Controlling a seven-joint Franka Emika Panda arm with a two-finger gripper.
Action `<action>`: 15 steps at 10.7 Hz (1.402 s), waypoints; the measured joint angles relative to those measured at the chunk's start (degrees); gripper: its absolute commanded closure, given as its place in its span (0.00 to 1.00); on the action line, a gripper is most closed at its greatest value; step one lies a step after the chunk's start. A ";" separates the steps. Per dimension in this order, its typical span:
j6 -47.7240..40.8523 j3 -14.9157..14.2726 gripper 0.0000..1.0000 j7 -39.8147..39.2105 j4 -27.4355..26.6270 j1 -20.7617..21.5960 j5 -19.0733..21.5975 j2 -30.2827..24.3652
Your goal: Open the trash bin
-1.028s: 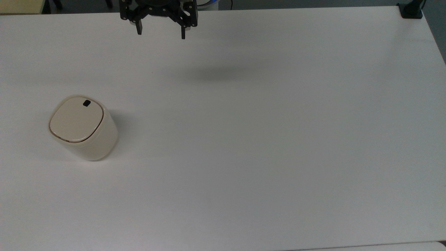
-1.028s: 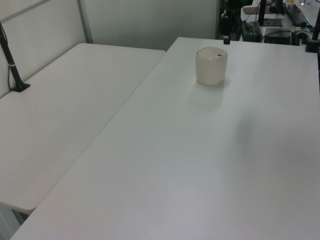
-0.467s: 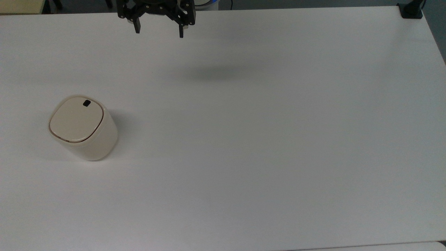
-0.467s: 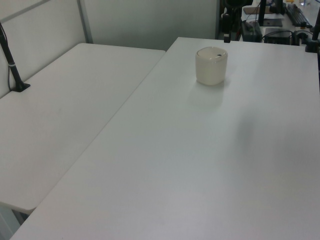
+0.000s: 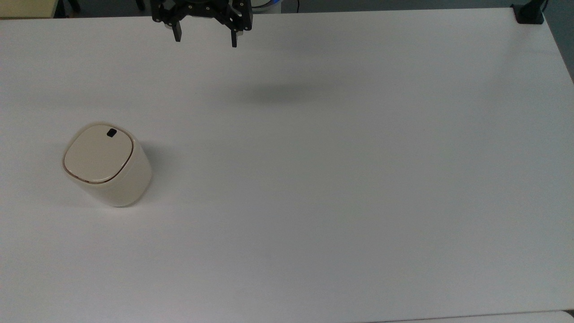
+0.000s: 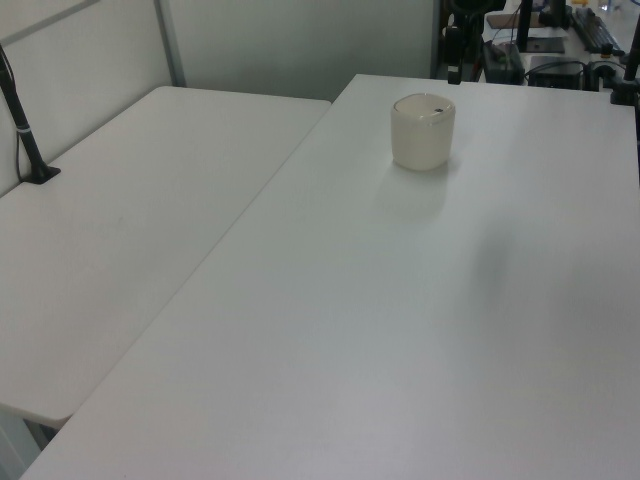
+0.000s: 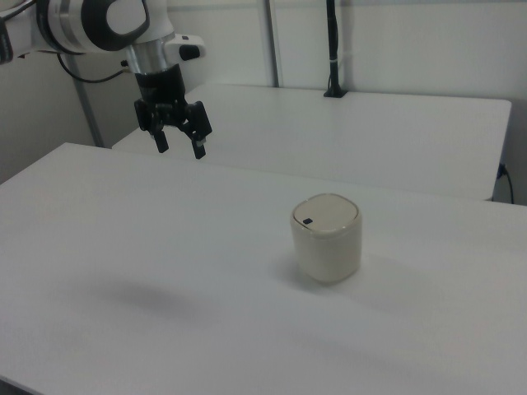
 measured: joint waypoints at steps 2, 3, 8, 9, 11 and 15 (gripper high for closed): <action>0.00 0.00 0.00 0.00 -0.08 -0.05 0.00 -0.48; 0.00 -0.03 0.00 0.00 -0.17 -0.17 0.00 -0.92; 0.00 -0.04 0.00 0.00 -0.30 -0.90 0.00 -1.56; 0.00 -0.04 0.00 0.00 -0.31 -0.90 0.00 -1.56; 0.00 -0.04 0.00 0.00 -0.31 -0.92 0.00 -1.56; 0.00 -0.04 0.00 0.00 -0.32 -1.00 0.00 -1.56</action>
